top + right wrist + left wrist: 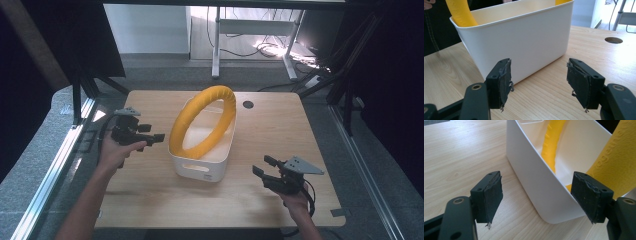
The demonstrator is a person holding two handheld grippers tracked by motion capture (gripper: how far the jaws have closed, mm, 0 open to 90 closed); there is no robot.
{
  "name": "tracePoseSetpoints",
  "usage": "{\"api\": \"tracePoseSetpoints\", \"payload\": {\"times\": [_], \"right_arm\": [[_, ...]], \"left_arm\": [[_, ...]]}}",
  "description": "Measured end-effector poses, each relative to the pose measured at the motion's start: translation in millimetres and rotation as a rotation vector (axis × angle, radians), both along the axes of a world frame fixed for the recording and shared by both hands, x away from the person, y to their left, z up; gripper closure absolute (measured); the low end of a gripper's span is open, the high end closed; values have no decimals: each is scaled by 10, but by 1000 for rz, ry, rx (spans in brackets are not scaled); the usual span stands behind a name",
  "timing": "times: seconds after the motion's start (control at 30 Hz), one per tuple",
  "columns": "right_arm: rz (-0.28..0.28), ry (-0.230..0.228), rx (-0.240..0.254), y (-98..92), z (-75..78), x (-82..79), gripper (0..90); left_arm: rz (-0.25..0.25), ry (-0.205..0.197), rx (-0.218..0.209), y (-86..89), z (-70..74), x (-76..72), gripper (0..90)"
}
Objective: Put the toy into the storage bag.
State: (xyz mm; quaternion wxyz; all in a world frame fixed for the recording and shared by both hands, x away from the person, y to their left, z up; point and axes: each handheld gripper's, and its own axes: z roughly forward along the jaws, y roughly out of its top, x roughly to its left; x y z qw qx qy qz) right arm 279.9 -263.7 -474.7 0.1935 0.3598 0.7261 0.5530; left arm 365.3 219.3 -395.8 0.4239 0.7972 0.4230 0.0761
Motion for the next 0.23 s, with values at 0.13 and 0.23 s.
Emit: {"api": "tracePoseSetpoints", "payload": {"times": [0.13,0.23], "right_arm": [[-3,0,2,-7,4,3,364],[-6,-3,0,-16,5,12,362]], "left_arm": [[-3,-7,3,-2,15,3,255],[5,-14,-4,-1,21,-13,254]]}}
